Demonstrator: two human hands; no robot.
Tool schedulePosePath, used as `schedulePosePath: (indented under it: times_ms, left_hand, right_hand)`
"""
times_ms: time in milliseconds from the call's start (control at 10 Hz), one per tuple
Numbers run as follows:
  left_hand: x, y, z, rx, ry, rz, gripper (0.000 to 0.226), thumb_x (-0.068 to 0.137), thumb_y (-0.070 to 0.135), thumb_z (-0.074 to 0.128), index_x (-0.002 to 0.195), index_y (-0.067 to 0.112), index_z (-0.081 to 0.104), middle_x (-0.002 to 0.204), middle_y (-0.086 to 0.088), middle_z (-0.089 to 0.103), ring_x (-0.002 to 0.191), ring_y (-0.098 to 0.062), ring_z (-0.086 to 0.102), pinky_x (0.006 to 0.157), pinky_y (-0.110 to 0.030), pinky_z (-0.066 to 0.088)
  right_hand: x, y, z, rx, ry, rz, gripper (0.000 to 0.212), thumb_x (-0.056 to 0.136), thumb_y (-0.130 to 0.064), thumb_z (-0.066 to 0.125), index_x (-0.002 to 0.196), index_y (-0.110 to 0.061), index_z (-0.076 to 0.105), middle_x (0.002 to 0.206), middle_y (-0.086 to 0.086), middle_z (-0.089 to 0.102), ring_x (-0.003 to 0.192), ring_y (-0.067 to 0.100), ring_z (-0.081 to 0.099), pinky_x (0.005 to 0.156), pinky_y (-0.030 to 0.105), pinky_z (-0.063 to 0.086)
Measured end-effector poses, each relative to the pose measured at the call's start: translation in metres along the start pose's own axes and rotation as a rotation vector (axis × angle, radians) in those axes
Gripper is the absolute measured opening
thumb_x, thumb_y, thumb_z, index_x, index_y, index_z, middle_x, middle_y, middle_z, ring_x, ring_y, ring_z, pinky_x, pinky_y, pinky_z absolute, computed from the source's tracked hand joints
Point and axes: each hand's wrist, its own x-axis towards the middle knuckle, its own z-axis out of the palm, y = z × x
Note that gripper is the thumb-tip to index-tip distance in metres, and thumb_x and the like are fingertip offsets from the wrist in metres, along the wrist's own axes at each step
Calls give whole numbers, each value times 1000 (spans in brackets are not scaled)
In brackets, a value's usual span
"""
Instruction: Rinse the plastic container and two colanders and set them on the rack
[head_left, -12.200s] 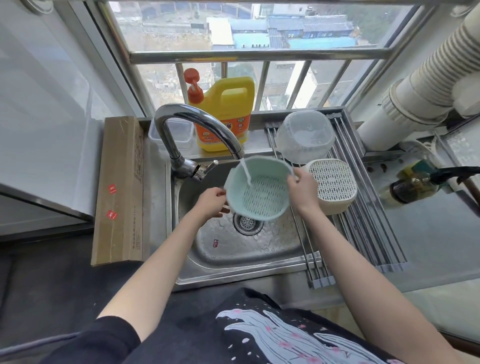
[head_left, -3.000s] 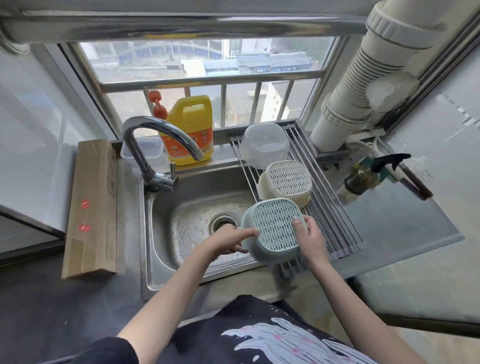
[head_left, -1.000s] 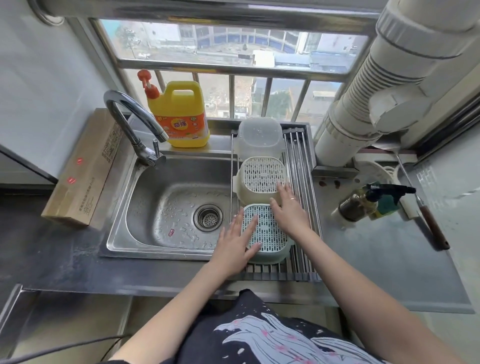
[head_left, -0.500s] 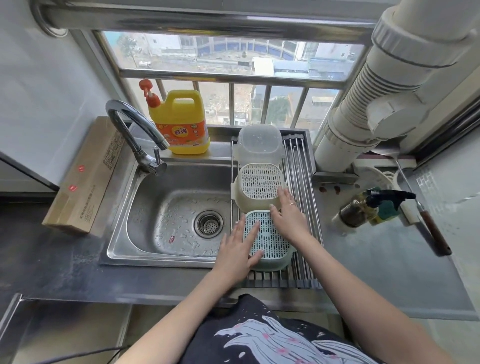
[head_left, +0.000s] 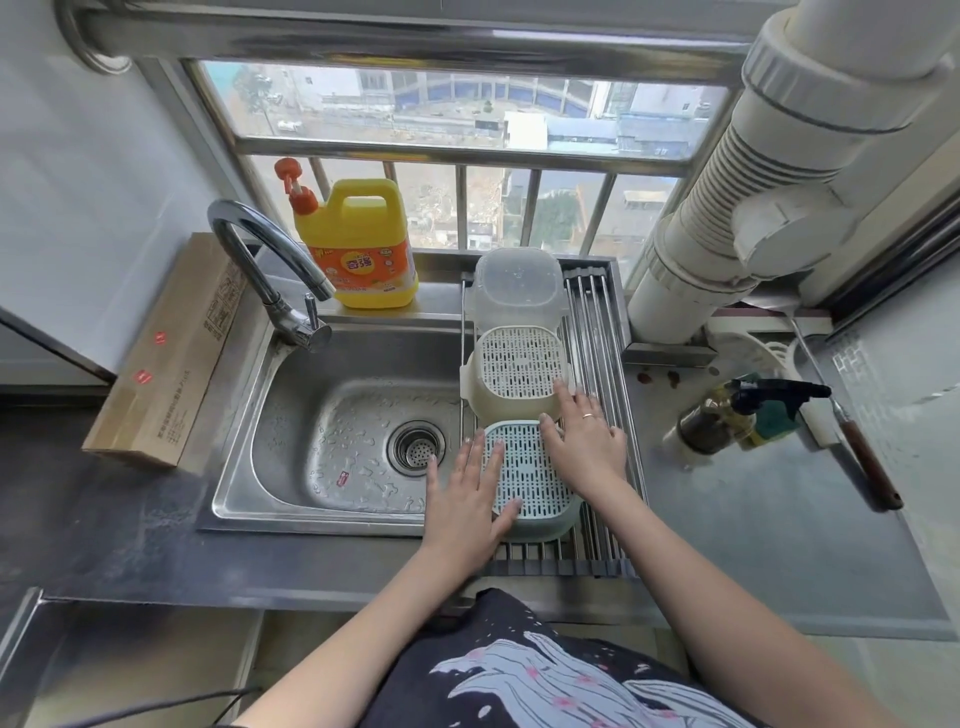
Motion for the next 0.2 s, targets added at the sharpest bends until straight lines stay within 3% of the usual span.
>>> schedulePosePath:
  times_ms: [100, 200]
  left_hand:
    - [0, 0, 0, -11, 51, 26, 72, 89, 61, 17, 149, 21, 13, 156, -8, 18, 142, -24, 29, 108, -58, 25]
    - [-1, 0, -6, -15, -34, 38, 77, 77, 69, -11, 141, 28, -26, 151, 0, -28, 146, -19, -13, 115, -51, -7]
  right_hand:
    - [1, -1, 0, 26, 4, -3, 57, 99, -49, 27, 152, -38, 7, 160, 1, 15, 147, 17, 11, 115, 49, 18]
    - [7, -2, -2, 112, 24, -4, 56, 99, -47, 29, 151, -34, 14, 158, 0, 21, 146, 17, 18, 113, 50, 23]
